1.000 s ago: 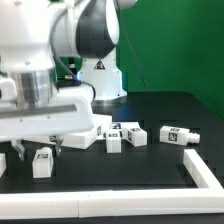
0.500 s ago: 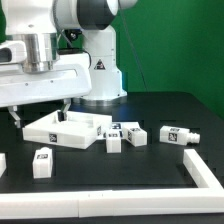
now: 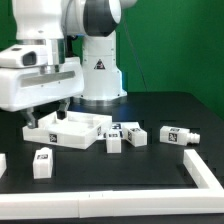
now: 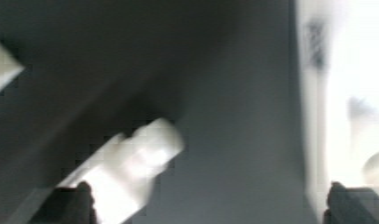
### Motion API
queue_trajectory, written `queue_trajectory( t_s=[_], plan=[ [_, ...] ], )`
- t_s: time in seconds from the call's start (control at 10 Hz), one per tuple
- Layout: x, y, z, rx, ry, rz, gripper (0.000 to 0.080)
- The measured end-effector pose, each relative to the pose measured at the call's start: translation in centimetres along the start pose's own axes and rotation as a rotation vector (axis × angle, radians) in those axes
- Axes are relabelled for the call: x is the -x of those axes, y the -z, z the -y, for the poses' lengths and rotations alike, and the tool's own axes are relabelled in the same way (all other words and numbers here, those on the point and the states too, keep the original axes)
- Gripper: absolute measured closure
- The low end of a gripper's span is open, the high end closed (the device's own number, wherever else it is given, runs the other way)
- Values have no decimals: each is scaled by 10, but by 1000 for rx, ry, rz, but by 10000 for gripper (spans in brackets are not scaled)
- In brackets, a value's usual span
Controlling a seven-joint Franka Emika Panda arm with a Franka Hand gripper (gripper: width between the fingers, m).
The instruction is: Assemble one leg
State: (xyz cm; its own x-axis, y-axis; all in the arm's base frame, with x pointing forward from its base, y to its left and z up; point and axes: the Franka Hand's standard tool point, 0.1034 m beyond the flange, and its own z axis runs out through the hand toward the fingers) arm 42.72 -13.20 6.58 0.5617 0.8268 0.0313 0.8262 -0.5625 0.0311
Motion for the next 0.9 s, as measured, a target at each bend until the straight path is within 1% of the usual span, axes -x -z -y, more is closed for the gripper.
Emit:
queue_trajectory(
  t_s=[0.1,0.3,0.5,0.6,0.7,0.9],
  plan=[
    [10,1,0,-7,52,2,150],
    [11,0,0,-7,123,13,150],
    [11,-3,2,-12,108,15,150],
    [6,-12,13,-19,62,27,150],
    [7,-24,25,-40,78,38,150],
    [11,-47,31,-56,56,54,150]
  ],
)
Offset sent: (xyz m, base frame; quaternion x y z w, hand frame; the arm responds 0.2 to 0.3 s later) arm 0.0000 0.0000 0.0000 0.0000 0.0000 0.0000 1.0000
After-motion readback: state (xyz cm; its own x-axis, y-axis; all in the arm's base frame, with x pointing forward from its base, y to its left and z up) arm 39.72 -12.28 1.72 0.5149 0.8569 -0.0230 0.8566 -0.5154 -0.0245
